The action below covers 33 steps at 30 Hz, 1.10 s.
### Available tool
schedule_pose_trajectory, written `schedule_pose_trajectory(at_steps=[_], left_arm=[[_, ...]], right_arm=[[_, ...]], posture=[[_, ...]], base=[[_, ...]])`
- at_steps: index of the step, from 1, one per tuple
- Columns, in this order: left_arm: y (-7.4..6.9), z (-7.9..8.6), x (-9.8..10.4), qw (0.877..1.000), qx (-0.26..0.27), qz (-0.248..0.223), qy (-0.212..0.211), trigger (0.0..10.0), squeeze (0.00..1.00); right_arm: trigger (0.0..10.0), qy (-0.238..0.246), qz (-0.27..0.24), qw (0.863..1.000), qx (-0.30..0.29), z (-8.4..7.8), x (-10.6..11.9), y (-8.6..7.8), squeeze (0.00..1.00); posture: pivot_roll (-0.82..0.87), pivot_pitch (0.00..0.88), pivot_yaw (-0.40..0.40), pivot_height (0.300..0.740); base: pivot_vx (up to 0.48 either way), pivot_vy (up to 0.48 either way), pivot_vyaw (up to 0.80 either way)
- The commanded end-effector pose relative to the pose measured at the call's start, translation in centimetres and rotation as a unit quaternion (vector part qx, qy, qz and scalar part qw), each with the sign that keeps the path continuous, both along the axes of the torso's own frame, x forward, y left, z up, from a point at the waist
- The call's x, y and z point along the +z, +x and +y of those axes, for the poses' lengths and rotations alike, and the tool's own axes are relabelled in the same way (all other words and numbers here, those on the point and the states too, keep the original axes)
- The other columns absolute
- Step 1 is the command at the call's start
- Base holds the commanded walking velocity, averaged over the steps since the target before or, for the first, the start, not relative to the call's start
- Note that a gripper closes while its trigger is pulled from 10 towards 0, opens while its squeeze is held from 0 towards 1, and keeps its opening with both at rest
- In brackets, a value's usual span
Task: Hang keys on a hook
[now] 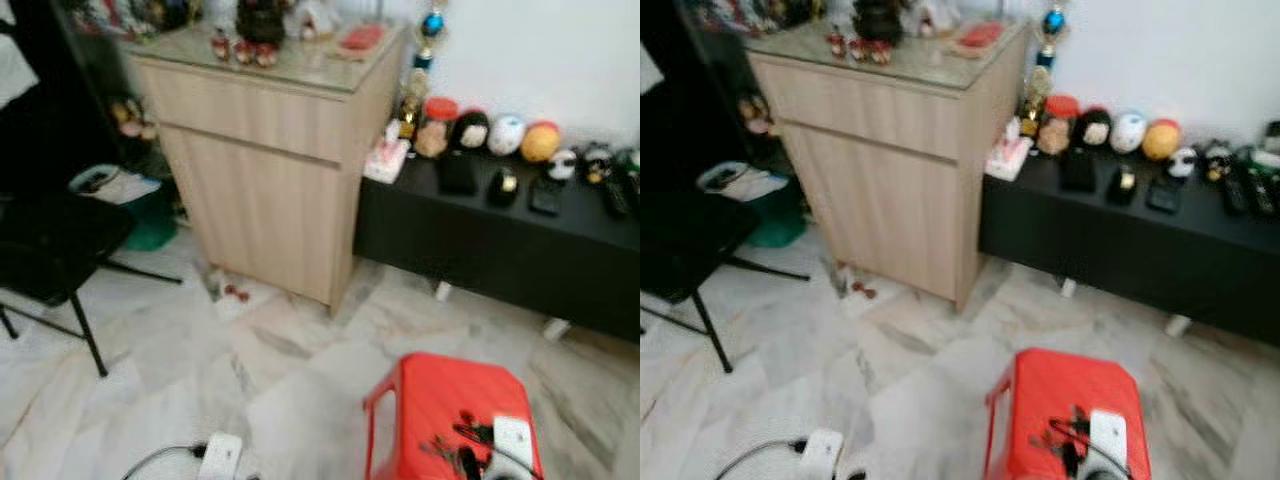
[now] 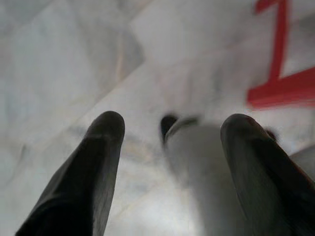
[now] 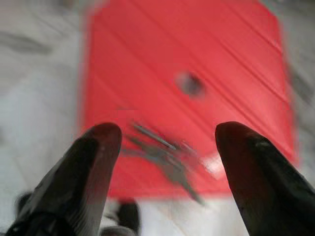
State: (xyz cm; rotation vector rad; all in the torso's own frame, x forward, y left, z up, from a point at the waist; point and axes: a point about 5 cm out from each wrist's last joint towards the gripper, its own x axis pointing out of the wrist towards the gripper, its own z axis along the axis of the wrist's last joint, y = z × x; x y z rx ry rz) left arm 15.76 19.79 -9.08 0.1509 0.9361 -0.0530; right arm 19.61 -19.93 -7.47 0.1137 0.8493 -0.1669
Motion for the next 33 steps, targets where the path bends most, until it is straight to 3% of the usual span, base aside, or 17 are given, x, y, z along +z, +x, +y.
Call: schedule_pose_trajectory(at_steps=[1, 5, 12, 21, 28, 33], left_arm=[[-0.3, -0.8, -0.3, 1.0, 0.0, 0.009, -0.01, 10.0, 0.0], [-0.5, -0.8, -0.4, 1.0, 0.002, 0.012, -0.011, 10.0, 0.0], [-0.9, -0.6, -0.5, 1.0, 0.002, 0.018, -0.005, 10.0, 0.0], [-1.4, -0.3, -0.6, 1.0, -0.002, 0.024, 0.003, 10.0, 0.0], [-1.4, -0.4, -0.7, 1.0, -0.005, 0.023, 0.006, 10.0, 0.0], [-1.3, -0.5, -0.6, 1.0, -0.001, 0.019, 0.005, 10.0, 0.0]], right_arm=[[10.0, -0.006, 0.014, 1.0, -0.009, -0.9, -0.4, -1.1, 0.0], [10.0, -0.004, -0.006, 1.0, -0.007, -0.9, 0.0, -0.5, 0.0], [10.0, 0.014, -0.114, 0.993, -0.007, -1.2, 1.8, 1.5, 0.0], [10.0, -0.016, -0.216, 0.976, 0.025, -2.1, 3.4, 1.1, 0.0], [10.0, -0.03, -0.287, 0.954, 0.087, -0.4, 5.6, 1.7, 0.0], [10.0, -0.025, -0.29, 0.952, 0.09, 0.3, 5.7, 1.8, 0.0]], posture=[[0.02, 0.07, -0.075, 0.74], [0.02, 0.07, -0.076, 0.74], [0.0, 0.078, -0.073, 0.74], [-0.01, 0.075, -0.073, 0.74], [-0.02, 0.054, -0.074, 0.74], [-0.01, 0.043, -0.075, 0.74]], base=[[0.0, 0.0, 0.0], [0.0, 0.0, 0.0], [0.0, 0.0, 0.0], [0.0, 0.0, 0.0], [0.0, 0.0, 0.0], [0.0, 0.0, 0.0]])
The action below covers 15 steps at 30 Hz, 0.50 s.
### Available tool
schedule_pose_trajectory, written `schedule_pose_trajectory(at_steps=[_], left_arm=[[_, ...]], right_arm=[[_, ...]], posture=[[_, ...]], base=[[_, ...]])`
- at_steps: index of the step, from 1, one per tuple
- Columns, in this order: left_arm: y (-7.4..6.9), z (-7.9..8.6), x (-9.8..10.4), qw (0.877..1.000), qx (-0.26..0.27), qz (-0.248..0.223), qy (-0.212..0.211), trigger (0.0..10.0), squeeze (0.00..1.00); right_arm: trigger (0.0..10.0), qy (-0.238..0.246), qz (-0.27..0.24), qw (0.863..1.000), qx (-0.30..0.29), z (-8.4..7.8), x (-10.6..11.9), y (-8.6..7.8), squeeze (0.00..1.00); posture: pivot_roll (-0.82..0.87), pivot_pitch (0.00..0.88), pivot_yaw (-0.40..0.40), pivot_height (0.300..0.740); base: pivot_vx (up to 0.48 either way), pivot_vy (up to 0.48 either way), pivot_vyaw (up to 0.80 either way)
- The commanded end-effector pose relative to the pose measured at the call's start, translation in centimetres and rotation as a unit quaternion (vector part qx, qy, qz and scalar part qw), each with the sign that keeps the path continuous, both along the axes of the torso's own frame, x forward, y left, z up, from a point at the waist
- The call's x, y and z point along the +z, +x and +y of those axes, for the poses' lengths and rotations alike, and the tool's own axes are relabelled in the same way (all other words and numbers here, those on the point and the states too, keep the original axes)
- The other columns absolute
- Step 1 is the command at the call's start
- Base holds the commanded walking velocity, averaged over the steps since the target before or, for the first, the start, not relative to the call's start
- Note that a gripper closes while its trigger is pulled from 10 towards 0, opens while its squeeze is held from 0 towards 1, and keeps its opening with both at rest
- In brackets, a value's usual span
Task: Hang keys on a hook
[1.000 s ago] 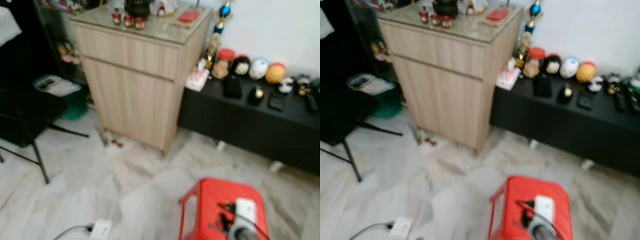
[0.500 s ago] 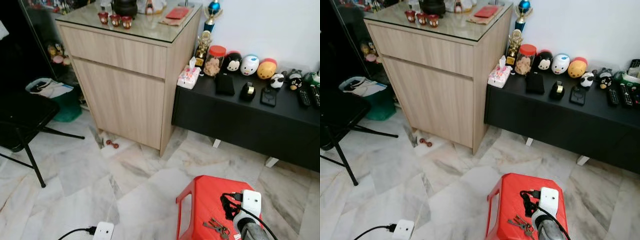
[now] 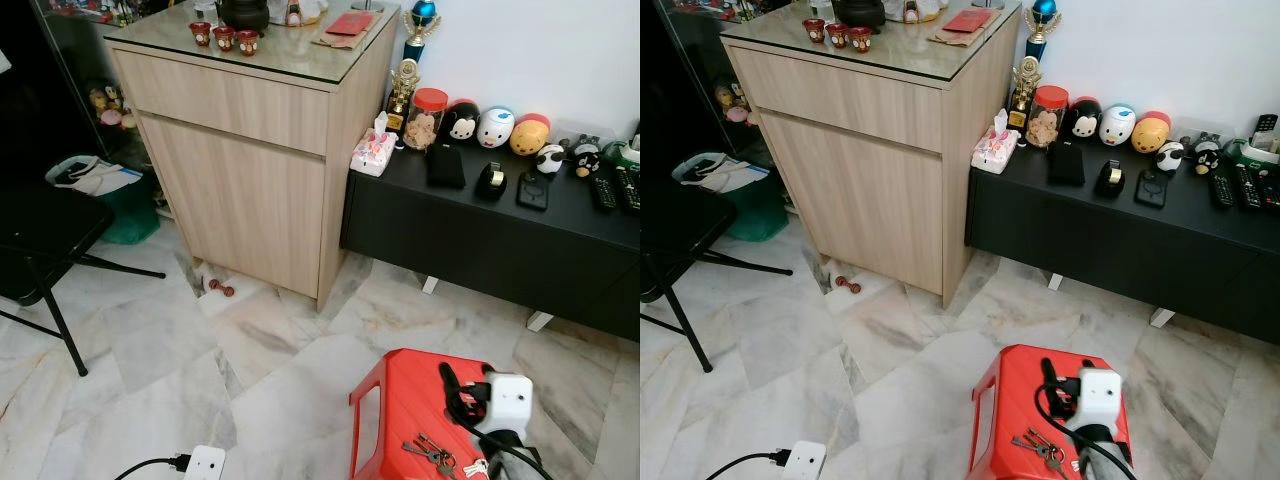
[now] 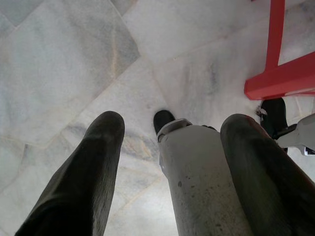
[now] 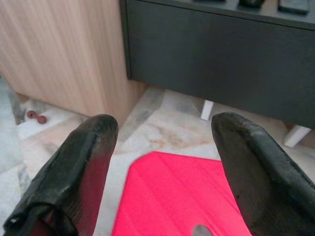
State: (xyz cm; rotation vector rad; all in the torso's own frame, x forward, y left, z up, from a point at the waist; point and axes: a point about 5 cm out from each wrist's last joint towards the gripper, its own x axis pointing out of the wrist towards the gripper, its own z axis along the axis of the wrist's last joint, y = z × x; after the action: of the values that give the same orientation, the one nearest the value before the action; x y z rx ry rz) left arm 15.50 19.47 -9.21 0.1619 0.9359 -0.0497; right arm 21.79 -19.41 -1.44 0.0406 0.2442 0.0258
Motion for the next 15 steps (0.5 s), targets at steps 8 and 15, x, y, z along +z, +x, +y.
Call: schedule_pose_trajectory(at_steps=[8, 15], left_arm=[[-0.78, -0.15, -0.36, 1.0, 0.0, 0.016, -0.002, 10.0, 0.0], [-1.18, 0.11, -0.47, 1.0, -0.004, 0.02, 0.003, 10.0, 0.0]], right_arm=[[10.0, -0.001, 0.012, 1.0, 0.003, 0.49, 0.02, 0.0, 0.0], [10.0, -0.005, 0.014, 1.0, 0.002, 0.43, 0.5, 0.28, 0.0]], posture=[[-0.01, 0.035, -0.078, 0.74], [-0.01, 0.032, -0.079, 0.74]], base=[[-0.134, 0.0, 0.0], [-0.147, 0.0, 0.0]])
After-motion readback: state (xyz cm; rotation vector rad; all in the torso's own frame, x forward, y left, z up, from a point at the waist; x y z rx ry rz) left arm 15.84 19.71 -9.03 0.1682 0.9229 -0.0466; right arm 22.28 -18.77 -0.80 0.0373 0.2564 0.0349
